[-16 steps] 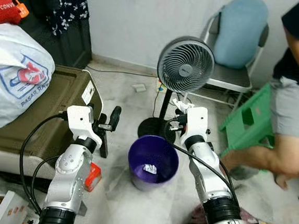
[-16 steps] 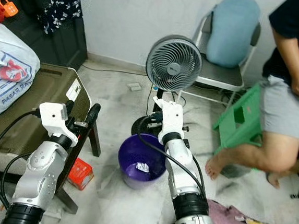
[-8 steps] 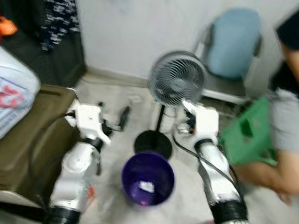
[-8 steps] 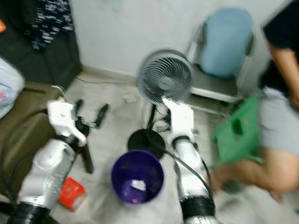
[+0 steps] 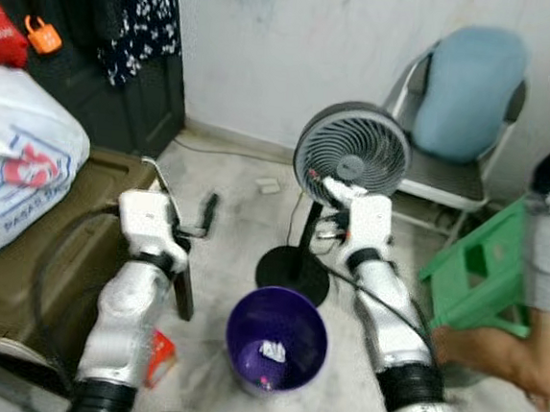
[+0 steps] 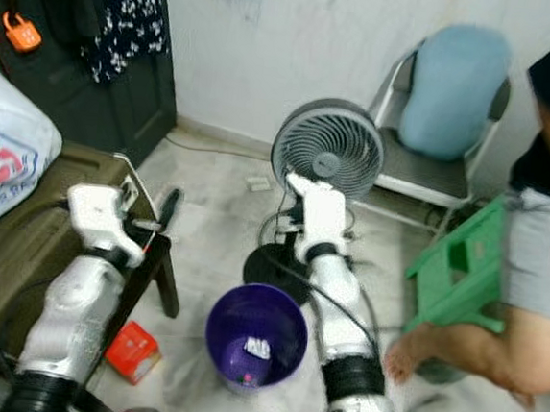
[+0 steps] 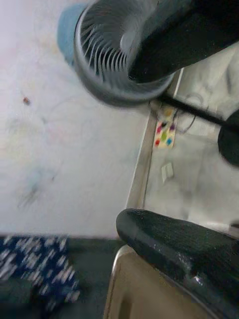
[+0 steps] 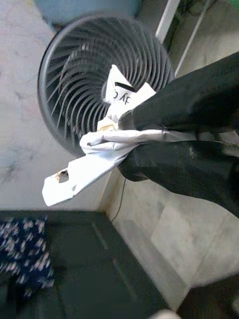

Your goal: Clean up the room

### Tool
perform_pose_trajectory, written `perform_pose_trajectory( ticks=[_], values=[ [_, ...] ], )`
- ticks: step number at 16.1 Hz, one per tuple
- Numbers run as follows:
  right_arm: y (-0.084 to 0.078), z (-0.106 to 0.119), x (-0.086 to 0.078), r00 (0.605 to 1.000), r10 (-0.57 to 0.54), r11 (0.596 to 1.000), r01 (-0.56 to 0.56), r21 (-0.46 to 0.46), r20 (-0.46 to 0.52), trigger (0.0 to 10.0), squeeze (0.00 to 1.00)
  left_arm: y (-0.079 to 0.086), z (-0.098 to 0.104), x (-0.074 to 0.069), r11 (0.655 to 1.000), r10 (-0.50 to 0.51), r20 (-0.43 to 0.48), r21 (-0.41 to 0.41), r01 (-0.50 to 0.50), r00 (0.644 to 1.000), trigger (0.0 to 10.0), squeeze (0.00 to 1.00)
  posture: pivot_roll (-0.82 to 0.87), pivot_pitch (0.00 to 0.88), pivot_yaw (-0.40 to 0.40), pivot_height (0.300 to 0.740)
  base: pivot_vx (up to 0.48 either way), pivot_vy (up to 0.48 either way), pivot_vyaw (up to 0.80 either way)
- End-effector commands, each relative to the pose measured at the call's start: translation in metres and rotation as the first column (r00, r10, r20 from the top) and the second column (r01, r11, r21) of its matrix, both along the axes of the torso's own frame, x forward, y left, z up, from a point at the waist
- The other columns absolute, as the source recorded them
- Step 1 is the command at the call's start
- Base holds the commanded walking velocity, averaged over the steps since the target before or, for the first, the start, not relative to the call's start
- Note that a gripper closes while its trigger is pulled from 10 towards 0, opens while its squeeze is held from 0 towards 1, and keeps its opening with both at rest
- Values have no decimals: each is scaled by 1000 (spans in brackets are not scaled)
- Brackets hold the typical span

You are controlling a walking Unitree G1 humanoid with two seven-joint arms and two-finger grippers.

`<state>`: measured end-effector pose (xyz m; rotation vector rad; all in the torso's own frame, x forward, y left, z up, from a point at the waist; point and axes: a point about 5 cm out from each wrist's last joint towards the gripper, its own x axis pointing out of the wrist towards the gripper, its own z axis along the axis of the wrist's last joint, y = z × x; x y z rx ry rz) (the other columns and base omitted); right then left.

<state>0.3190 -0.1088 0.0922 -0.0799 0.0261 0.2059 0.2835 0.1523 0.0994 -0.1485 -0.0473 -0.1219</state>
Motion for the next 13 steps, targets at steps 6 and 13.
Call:
perform_pose_trajectory(
  ticks=[6,13],
  values=[
    [-2,4,3,1000,-12,1000,12,-1,13,10000,0,5,6,1,998,-4,32,60,3,999,10000,0,96,0,-53,740,0,0,648],
    [-3,3,4,1000,-22,1000,22,1,-1,10000,0,5,4,1,999,-6,23,52,5,1000,10000,0,98,0,-54,740,0,0,0]
  ],
)
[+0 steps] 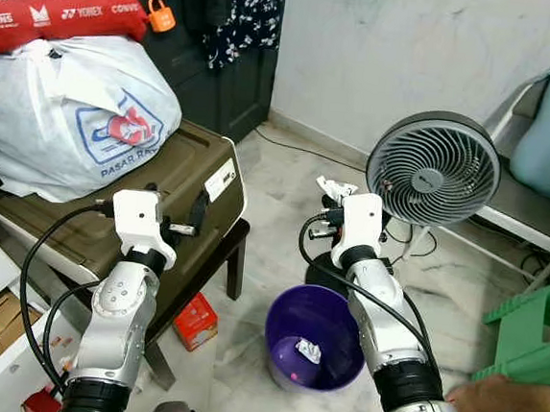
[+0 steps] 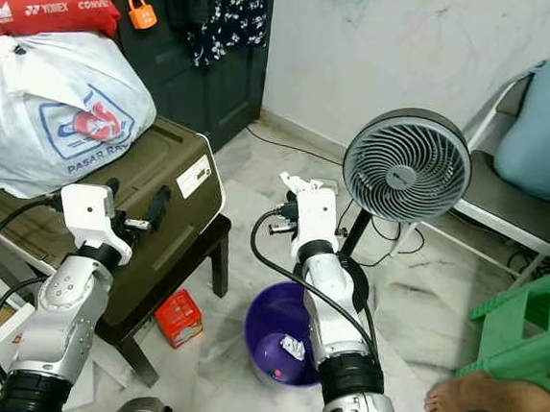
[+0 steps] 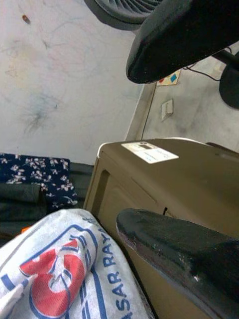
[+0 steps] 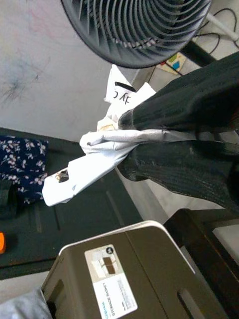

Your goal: Clean up the room

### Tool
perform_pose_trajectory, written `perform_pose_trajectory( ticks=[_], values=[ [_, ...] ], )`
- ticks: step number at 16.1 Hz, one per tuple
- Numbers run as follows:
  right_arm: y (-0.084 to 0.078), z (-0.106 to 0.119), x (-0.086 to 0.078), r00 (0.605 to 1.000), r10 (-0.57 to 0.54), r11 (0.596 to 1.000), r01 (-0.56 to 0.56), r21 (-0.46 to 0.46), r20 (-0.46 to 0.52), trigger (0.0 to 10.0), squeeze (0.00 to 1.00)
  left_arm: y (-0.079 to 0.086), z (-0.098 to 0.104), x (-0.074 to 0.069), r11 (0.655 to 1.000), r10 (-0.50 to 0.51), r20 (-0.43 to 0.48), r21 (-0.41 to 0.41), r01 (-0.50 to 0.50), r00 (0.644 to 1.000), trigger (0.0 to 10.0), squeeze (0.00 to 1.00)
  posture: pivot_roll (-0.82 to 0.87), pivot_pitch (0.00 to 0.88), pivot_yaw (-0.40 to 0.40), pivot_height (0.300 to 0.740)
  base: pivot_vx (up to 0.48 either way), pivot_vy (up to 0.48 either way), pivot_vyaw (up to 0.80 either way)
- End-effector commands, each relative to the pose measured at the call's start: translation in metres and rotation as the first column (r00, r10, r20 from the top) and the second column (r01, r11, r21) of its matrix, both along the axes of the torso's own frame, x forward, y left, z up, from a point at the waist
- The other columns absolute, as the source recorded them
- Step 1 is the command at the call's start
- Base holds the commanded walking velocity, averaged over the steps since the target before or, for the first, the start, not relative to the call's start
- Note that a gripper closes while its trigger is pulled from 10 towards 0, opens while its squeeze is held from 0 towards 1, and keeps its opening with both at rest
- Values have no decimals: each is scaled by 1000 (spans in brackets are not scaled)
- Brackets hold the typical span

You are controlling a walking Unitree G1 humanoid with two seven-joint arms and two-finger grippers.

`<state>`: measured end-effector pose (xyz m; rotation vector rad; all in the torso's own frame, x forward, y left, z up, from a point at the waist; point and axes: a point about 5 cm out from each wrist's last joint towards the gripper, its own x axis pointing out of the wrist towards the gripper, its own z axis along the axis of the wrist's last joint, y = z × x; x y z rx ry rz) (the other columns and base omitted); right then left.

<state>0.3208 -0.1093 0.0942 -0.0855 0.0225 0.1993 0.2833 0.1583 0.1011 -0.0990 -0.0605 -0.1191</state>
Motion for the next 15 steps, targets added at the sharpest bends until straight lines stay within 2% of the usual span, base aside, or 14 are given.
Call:
perform_pose_trajectory(
  ticks=[1,12,15],
  values=[
    [-3,-1,2,999,-28,999,28,20,-20,10000,0,-1,2,1,1000,-15,5,5,15,1000,10000,0,98,0,-54,740,0,0,-569],
    [-2,-1,3,1000,-20,1000,20,8,-18,10000,0,-6,1,1,999,-38,4,-7,38,999,10000,0,101,0,-56,740,0,0,-800],
    [-2,0,4,1000,-21,1000,22,11,-15,10000,0,-6,2,1,999,-41,6,-7,41,999,10000,0,102,0,-55,740,0,0,0]
  ],
)
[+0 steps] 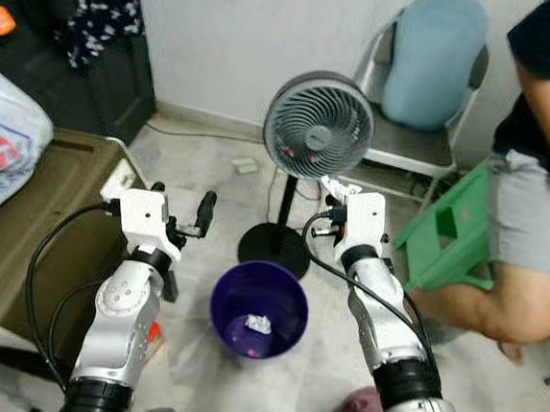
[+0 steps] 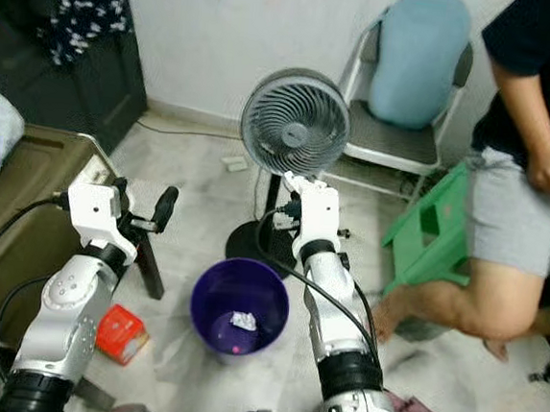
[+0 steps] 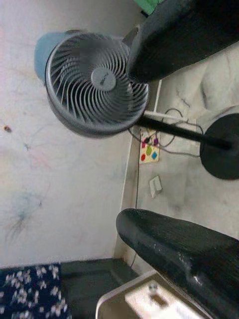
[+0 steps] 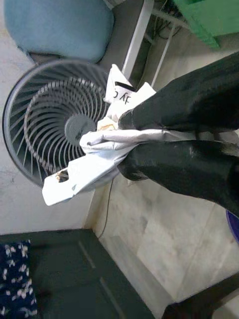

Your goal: Clean up the room

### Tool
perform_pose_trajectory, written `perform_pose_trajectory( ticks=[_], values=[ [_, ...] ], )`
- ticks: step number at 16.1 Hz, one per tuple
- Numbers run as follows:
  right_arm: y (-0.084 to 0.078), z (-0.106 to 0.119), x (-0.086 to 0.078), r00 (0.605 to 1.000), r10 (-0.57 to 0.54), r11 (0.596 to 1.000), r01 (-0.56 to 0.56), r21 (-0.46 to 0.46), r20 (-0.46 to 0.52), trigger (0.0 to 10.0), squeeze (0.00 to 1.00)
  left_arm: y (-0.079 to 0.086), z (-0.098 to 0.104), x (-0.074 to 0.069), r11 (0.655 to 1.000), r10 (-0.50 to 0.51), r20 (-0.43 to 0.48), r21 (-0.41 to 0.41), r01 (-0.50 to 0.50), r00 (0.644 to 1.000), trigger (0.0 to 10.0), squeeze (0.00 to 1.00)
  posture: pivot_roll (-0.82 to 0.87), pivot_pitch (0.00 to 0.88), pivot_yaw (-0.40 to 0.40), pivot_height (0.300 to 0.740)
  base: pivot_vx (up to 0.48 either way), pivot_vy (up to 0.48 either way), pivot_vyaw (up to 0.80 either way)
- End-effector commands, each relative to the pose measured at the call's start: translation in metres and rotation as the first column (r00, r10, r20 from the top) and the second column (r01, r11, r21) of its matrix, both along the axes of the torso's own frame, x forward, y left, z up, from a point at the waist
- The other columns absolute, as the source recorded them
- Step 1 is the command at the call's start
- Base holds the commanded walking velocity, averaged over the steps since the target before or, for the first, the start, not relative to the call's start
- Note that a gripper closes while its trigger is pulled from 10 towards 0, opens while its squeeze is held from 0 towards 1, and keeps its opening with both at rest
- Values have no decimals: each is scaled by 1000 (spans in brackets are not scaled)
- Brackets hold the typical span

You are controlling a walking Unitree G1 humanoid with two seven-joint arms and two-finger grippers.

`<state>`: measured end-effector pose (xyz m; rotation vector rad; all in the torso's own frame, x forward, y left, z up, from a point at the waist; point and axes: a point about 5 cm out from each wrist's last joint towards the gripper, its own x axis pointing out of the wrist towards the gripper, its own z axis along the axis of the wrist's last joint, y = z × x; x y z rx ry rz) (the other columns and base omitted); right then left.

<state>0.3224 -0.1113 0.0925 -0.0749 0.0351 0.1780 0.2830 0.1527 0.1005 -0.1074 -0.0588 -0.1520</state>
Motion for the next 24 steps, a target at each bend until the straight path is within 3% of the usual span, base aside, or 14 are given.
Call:
perform_pose_trajectory(
  ticks=[1,19,22,24],
  values=[
    [0,2,3,1000,1,1000,-1,1,-2,10000,0,-1,3,2,1000,-8,7,0,8,1000,10000,0,102,0,-55,740,0,0,0],
    [0,1,3,1000,-3,1000,3,2,-10,10000,0,-6,4,0,998,-48,11,-29,48,999,10000,0,100,0,-53,740,0,0,0],
    [-1,0,6,1000,-14,1000,14,-13,-8,10000,0,1,2,5,1000,-2,-6,-5,2,1000,10000,0,106,0,-52,740,0,0,0],
    [2,0,5,1000,-22,1000,22,-10,-11,10000,0,10,5,3,990,-42,33,139,37,999,10000,0,114,0,-41,740,0,0,0]
  ],
)
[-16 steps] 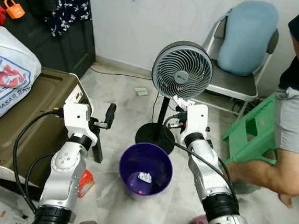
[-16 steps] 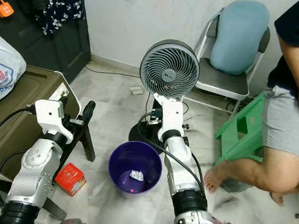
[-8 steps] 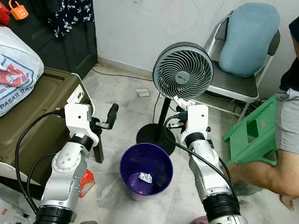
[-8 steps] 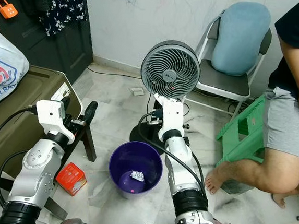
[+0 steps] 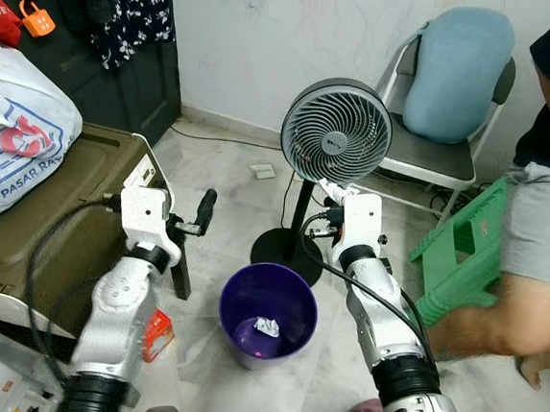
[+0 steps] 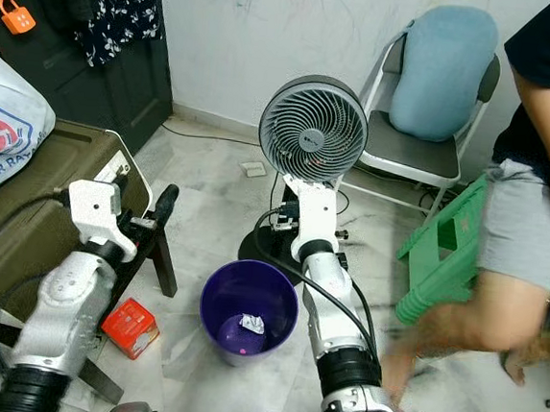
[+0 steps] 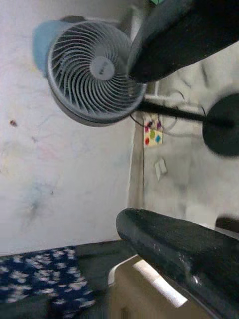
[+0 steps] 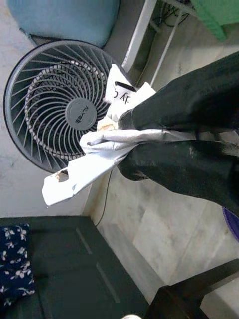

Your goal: Clean up the room

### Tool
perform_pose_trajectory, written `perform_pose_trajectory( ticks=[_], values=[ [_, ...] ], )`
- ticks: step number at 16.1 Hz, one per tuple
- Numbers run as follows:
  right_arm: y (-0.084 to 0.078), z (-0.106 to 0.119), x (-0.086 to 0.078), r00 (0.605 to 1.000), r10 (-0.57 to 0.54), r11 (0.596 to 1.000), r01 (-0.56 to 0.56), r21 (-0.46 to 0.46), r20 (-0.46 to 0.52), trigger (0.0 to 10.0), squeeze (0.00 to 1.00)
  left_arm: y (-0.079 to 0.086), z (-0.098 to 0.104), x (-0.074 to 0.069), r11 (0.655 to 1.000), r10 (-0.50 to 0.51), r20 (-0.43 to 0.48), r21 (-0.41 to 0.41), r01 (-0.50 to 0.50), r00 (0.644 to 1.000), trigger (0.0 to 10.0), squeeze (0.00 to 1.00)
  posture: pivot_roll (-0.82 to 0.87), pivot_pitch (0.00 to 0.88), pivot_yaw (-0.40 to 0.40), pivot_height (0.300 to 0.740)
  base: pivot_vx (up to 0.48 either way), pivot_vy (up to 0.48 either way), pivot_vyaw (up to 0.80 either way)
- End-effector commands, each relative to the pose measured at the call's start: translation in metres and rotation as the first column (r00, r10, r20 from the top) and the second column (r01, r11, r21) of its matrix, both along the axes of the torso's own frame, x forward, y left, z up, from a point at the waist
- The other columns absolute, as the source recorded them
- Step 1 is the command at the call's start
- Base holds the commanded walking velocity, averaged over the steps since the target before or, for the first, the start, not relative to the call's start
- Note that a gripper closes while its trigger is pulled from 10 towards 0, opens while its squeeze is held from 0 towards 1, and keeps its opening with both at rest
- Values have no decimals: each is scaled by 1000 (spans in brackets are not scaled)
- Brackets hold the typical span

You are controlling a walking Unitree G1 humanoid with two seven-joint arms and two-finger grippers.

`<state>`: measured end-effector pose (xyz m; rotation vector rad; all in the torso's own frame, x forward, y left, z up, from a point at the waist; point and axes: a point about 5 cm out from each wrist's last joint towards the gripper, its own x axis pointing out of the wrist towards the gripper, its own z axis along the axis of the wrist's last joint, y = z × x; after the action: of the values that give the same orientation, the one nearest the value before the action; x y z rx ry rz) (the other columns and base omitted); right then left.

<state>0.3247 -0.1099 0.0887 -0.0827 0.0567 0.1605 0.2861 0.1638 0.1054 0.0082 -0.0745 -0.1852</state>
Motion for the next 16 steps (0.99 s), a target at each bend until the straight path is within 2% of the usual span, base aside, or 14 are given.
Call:
perform_pose_trajectory(
  ticks=[1,3,4,5,7,9,11,12,15,16],
  values=[
    [2,2,3,1000,-14,1000,14,-7,0,10000,0,6,0,-3,998,-19,6,58,19,1000,10000,0,121,0,-36,740,0,0,0],
    [0,-2,3,999,-48,999,47,-21,-18,10000,0,14,-3,-6,994,-28,-6,101,29,1000,10000,0,131,0,-38,740,0,0,0],
    [-14,-11,3,976,-197,980,196,-27,-95,10000,0,31,-5,-23,983,-46,-30,178,51,998,10000,0,160,0,-61,740,0,0,0],
    [-14,-11,2,976,-197,980,194,-37,-92,10000,0,33,-6,-27,982,-47,-35,183,53,998,10000,0,169,0,-62,740,0,0,0],
    [-16,-16,0,973,-206,978,199,-68,-108,10000,0,40,-14,-50,964,-74,-84,247,92,994,10000,0,202,0,-50,740,0,0,0],
    [-13,-25,-5,952,-261,965,253,-69,-158,10000,0,38,-11,-74,947,-121,-114,285,149,986,10000,0,244,0,-19,740,0,0,0],
    [-10,-27,-6,951,-263,964,256,-67,-163,10000,0,38,-6,-81,950,-108,-125,278,140,986,10000,0,263,25,1,740,0,0,0],
    [-9,-29,-8,947,-269,963,262,-62,-174,10000,0,40,-4,-90,953,-95,-137,272,130,986,10000,0,275,57,23,740,0,0,0],
    [-7,-35,-5,933,-299,954,289,-76,-201,10000,0,31,0,-116,944,-156,-191,259,203,969,10000,0,304,119,56,740,0,0,0],
    [-8,-36,-5,931,-304,952,292,-87,-204,10000,0,29,2,-119,943,-163,-199,257,212,966,10000,0,306,123,58,740,0,0,0]
  ],
)
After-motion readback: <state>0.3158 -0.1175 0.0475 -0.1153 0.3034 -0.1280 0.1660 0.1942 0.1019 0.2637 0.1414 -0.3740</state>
